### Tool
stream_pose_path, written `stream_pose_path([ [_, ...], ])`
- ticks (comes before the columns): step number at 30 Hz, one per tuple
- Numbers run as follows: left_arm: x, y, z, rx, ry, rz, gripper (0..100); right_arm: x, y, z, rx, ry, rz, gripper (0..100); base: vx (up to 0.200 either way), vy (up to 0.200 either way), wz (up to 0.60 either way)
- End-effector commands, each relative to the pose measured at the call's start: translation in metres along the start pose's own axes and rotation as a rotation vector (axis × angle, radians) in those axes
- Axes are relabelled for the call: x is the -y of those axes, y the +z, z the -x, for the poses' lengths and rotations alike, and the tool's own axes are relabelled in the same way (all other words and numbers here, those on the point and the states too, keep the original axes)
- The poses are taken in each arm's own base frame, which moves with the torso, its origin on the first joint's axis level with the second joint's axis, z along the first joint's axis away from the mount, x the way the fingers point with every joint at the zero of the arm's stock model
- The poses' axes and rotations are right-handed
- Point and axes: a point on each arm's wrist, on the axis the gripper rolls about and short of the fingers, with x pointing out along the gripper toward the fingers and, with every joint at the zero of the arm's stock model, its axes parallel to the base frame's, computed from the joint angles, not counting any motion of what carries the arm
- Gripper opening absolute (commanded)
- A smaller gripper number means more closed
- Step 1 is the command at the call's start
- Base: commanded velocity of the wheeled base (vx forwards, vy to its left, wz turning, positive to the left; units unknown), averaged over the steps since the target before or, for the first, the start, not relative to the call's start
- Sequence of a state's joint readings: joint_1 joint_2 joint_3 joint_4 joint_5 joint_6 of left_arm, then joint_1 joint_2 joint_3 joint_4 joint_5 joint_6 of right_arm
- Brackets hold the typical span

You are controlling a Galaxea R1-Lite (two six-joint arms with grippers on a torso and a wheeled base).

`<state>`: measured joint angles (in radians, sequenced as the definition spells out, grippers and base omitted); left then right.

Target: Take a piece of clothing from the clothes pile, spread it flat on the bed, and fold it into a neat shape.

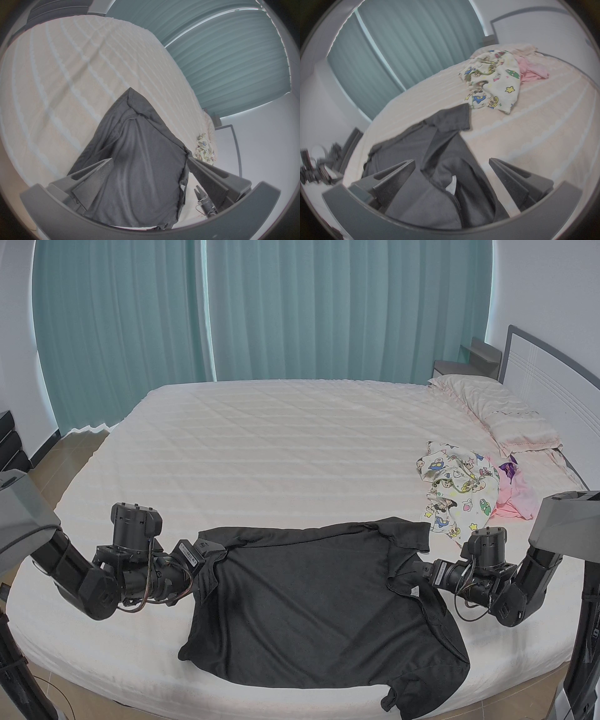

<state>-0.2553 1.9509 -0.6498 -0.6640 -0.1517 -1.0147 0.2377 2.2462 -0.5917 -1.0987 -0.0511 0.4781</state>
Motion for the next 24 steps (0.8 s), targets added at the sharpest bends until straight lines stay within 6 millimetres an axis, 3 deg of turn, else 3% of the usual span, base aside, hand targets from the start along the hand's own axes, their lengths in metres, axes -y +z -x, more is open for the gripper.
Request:
stream_pose_path([
  [1, -0.006, -0.020, 0.016, -0.022, -0.025, 0.003, 100, -0.004, -0.023, 0.004, -0.078, 0.003, 0.106, 100, 0.000, 0.000, 0.00],
  [5, -0.008, -0.018, 0.011, -0.024, -0.025, 0.037, 100, 0.004, -0.020, -0.008, -0.067, -0.014, 0.092, 100, 0.000, 0.000, 0.00],
  [14, -0.012, -0.019, -0.003, -0.036, -0.076, 0.091, 100, 0.035, -0.024, -0.013, -0.104, -0.073, 0.062, 100, 0.000, 0.000, 0.00],
  [24, -0.018, -0.020, -0.009, -0.041, -0.054, 0.092, 100, 0.035, -0.028, -0.035, -0.105, -0.076, 0.111, 100, 0.000, 0.000, 0.00],
])
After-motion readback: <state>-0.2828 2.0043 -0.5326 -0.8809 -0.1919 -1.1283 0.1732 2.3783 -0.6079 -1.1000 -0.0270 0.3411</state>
